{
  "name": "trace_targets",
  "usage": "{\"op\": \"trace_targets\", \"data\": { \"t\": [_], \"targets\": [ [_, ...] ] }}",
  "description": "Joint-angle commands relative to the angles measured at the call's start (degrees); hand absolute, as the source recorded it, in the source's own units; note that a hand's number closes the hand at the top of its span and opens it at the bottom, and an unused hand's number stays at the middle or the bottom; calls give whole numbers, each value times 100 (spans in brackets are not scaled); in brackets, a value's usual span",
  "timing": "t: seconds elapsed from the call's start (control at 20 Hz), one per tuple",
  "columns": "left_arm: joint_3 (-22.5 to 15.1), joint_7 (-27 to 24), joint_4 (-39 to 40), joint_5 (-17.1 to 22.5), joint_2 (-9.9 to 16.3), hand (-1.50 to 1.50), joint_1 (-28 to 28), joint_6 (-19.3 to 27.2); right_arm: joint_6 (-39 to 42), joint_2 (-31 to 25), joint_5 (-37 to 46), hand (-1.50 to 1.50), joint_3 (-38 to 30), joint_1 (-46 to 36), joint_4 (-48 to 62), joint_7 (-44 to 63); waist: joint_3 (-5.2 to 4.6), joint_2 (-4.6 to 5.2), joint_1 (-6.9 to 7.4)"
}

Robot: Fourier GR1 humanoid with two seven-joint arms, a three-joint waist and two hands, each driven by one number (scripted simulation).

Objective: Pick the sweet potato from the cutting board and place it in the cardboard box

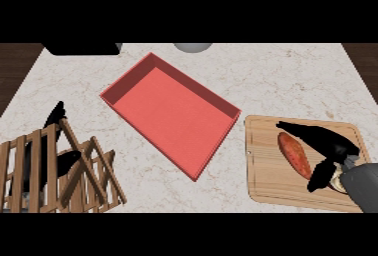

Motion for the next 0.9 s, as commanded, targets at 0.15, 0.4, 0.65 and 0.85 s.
{"op": "trace_targets", "data": {
  "t": [0.15,0.4,0.65,0.85],
  "targets": [
    [-268,185,224,-268,-508,0,-96,96,175,-112,317,-150,-8,191,-233,-90,-72,45,-51],
    [-24,247,148,-97,-392,0,-141,-198,268,198,332,150,-158,-28,316,-238,-69,52,-15],
    [14,-209,653,-239,-525,0,-95,-135,-1175,227,993,150,-208,-3,480,-728,-69,72,-36],
    [73,-37,285,-157,-528,0,-44,-249,-1572,612,1191,150,-315,-276,839,-701,-68,63,15]
  ]
}}
